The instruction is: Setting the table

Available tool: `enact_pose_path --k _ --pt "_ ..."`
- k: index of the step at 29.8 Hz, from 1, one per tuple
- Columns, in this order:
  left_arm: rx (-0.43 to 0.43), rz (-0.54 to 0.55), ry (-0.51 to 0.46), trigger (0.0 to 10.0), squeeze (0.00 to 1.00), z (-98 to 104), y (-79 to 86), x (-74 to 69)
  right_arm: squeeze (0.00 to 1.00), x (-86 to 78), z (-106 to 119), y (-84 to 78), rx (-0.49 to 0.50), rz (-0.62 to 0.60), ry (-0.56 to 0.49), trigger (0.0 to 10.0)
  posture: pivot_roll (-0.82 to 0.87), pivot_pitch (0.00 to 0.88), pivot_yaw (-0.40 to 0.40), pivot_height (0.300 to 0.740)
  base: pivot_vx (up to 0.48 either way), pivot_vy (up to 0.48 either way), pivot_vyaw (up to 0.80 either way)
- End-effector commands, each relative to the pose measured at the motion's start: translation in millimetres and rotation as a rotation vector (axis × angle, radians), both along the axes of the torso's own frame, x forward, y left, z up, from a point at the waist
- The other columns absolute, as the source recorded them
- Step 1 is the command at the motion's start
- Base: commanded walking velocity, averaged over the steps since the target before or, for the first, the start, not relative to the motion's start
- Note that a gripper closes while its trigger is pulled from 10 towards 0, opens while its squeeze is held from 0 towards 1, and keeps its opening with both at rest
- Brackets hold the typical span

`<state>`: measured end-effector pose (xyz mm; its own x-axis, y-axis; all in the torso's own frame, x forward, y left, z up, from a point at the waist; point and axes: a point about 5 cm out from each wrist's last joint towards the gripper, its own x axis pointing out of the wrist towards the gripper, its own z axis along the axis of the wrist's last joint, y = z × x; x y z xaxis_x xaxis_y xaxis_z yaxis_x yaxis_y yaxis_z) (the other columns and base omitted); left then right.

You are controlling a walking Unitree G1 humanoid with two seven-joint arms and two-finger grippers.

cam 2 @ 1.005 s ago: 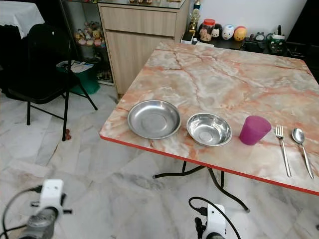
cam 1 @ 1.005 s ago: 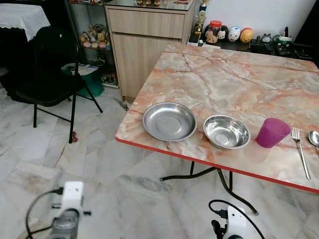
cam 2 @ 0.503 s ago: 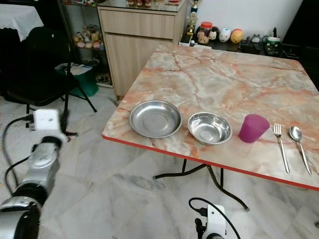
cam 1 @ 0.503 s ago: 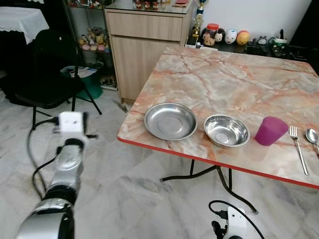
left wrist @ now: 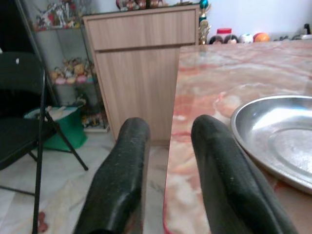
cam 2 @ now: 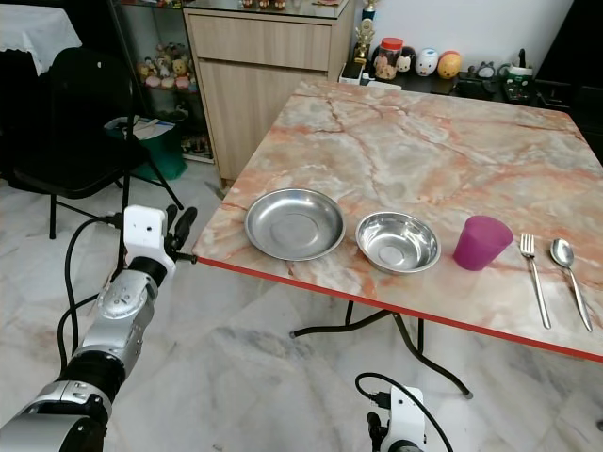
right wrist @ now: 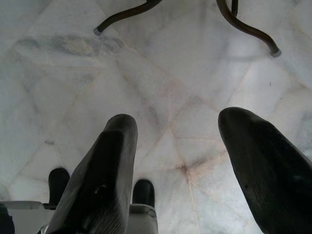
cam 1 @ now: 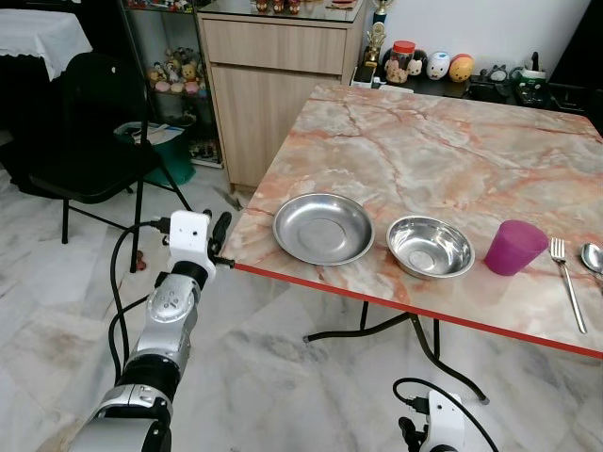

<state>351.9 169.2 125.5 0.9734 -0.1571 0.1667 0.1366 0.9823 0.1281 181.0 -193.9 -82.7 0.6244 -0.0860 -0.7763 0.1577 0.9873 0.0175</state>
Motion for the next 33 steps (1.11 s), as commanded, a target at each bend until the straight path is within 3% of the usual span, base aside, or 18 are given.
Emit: enact_pose_path --k 1,4,20,21,22,27,29,33 --pt "0.031 -0.035 -0.024 10.0 1.0 6 -5.0 0.6 0.0 -2.2 -1 -1.1 0.004 -0.013 0.008 10.0 0.06 0.0 -0.031 0.74 0.0 0.0 0.0" --pt "0.098 -0.061 -0.047 10.0 1.0 9 -8.1 -0.1 0.0 -2.2 -1 -0.4 0.003 -0.011 0.009 10.0 0.06 0.0 -0.03 0.74 0.0 0.0 0.0" --pt "0.046 -0.035 -0.028 10.0 1.0 7 -2.8 -1.1 0.0 1.7 0 6.3 0.018 -0.01 -0.001 10.0 0.06 0.0 -0.033 0.74 0.0 0.0 0.0" --pt "0.038 -0.03 -0.028 10.0 0.84 7 -1.6 -0.7 0.0 1.8 0 5.9 0.018 -0.011 -0.002 10.0 0.06 0.0 -0.033 0.74 0.0 0.0 0.0" --pt "0.025 -0.02 -0.026 10.0 0.0 8 0.3 0.3 0.0 1.9 0 5.2 0.015 -0.011 -0.002 10.0 0.06 0.0 -0.035 0.74 0.0 0.0 0.0" --pt "-0.031 0.017 -0.029 10.0 0.0 15 9.0 4.4 0.0 -0.4 0 -3.1 -0.036 -0.026 0.025 10.0 0.06 0.0 -0.035 0.74 0.0 0.0 0.0" --pt "-0.042 0.02 -0.041 10.0 0.0 19 11.0 5.1 0.0 -8.3 -2 -16.1 -0.086 -0.063 0.053 10.0 0.06 0.0 -0.035 0.74 0.0 0.0 0.0" --pt "-0.044 0.022 -0.044 10.0 0.0 20 11.4 5.0 0.0 -14.4 -3 -21.2 -0.081 -0.052 0.049 10.0 0.06 0.0 -0.037 0.74 0.0 0.0 0.0"
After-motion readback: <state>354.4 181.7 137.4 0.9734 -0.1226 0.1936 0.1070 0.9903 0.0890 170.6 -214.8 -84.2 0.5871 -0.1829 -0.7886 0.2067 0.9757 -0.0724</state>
